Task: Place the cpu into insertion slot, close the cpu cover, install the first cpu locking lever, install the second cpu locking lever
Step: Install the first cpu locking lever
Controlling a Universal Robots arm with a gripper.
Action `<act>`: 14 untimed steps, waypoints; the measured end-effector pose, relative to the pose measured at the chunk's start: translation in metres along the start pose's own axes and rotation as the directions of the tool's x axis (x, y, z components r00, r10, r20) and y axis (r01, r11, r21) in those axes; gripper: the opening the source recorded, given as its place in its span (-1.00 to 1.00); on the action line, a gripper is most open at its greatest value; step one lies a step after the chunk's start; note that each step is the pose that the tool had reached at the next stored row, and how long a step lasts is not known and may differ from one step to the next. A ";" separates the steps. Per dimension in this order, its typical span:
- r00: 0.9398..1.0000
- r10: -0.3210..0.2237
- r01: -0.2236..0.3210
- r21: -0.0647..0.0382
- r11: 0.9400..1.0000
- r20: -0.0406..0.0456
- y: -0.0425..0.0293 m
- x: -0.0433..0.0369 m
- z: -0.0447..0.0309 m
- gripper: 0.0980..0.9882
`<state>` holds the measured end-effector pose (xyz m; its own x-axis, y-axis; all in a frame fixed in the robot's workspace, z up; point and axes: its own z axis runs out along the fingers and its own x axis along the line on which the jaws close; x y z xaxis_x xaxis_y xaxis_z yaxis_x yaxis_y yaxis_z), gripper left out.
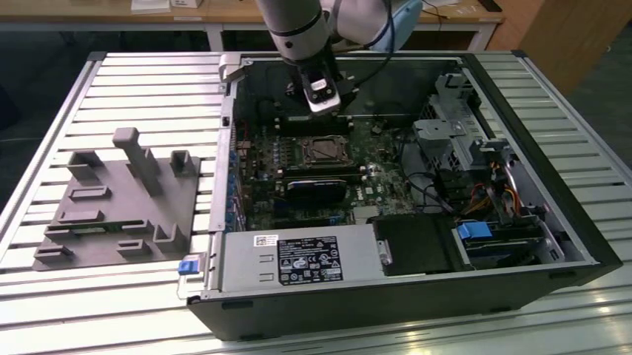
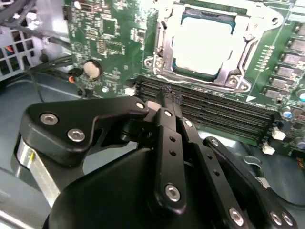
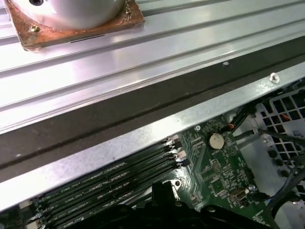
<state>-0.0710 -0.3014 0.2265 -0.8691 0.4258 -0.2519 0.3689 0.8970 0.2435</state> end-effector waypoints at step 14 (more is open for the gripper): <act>0.995 0.008 0.003 0.107 0.994 -0.104 0.0020 -0.0099 0.0037 -0.99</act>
<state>-0.0605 -0.3034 0.2260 -0.8956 0.4181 -0.1517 0.3990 0.9060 0.1414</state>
